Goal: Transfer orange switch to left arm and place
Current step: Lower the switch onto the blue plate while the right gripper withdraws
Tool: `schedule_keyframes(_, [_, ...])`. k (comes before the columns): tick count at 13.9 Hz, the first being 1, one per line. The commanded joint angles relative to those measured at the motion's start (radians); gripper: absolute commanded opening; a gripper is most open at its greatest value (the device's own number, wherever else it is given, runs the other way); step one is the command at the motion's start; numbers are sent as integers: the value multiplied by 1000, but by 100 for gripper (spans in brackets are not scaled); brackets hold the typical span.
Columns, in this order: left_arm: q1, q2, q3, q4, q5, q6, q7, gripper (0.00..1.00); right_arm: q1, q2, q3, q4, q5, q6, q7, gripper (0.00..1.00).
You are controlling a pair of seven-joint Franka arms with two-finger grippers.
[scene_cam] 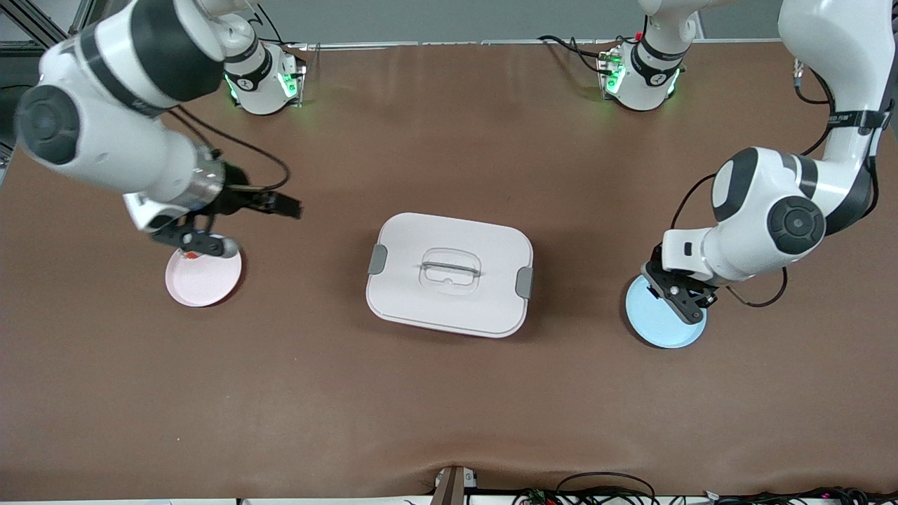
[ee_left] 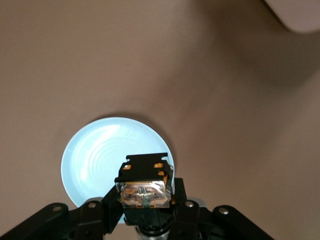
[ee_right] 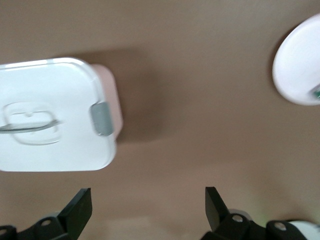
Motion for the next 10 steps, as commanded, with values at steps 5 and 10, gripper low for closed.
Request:
schedule_keyframes(5, [104, 25, -9, -151, 104, 198, 398, 0, -151, -44, 18, -42, -155, 18, -263, 100])
schedule_keyframes(10, [135, 52, -7, -245, 176, 359, 607, 0, -240, -84, 18, -31, -178, 3, -371, 100])
